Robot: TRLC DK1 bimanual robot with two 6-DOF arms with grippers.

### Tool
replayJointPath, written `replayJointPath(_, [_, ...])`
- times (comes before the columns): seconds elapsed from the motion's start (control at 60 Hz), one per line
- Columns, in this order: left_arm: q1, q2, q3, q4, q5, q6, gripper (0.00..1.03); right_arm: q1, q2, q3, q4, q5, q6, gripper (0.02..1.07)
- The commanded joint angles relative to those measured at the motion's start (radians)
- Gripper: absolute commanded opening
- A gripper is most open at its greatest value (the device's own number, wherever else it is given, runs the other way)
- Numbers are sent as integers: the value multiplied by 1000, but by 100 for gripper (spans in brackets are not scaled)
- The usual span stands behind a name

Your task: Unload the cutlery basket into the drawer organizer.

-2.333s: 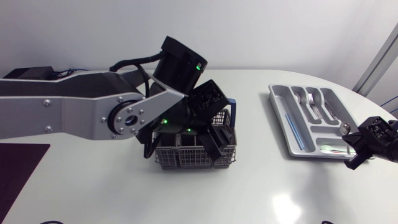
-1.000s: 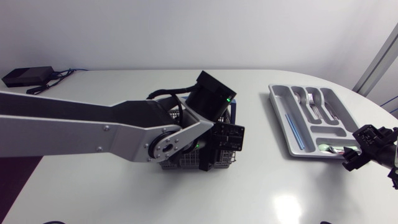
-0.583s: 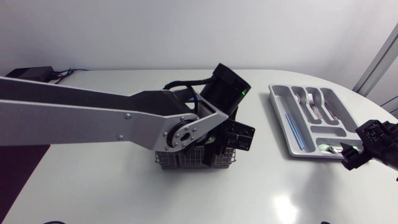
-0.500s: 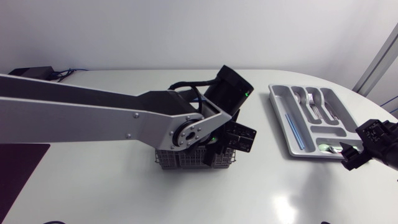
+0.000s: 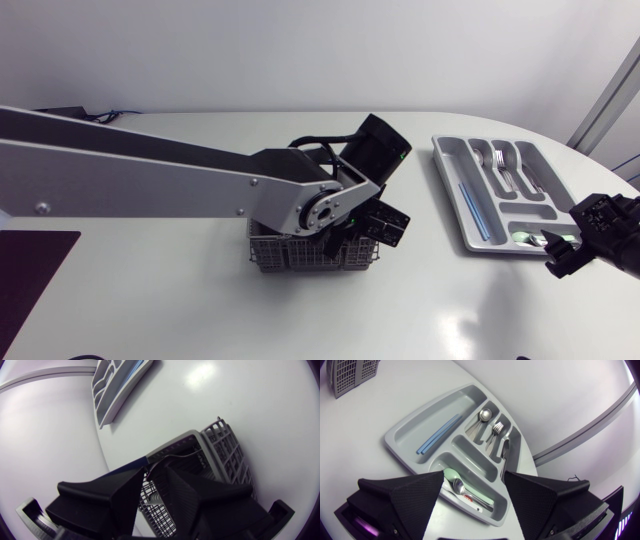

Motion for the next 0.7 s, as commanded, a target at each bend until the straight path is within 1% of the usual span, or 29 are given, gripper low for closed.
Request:
replayJointPath(0.0, [17, 25, 39, -10, -16, 47, 29, 7, -5, -22, -4, -6, 20, 89])
replayJointPath(0.017, [19, 25, 39, -10, -19, 51, 29, 7, -7, -22, -4, -6, 20, 89])
replayJointPath(0.067, [23, 26, 40, -12, -21, 62, 24, 11, -5, -23, -4, -6, 20, 89])
replayJointPath(0.117, [26, 26, 42, -15, -21, 65, 23, 14, -5, -25, -2, -6, 22, 89])
replayJointPath(0.167, [25, 26, 48, -33, -21, 63, 20, 17, -5, -29, 2, -6, 22, 89])
replayJointPath(0.25, [20, 26, 48, -46, -21, 63, 19, 18, -2, -32, 5, -6, 22, 89])
replayJointPath(0.267, [16, 26, 48, -58, -21, 65, 14, 20, -1, -34, 5, -6, 22, 89])
replayJointPath(0.3, [14, 26, 48, -64, -21, 65, 12, 18, 1, -34, 7, -6, 22, 89])
replayJointPath(0.45, [11, 34, 68, -63, -19, 57, 12, 18, 1, -36, 8, -6, 19, 89])
replayJointPath(0.65, [8, 34, 56, -58, -15, 57, 13, 23, 2, -37, 8, -5, 17, 89])
replayJointPath(0.683, [8, 35, 56, -58, -15, 62, 16, 23, 2, -39, 8, -5, 17, 89])
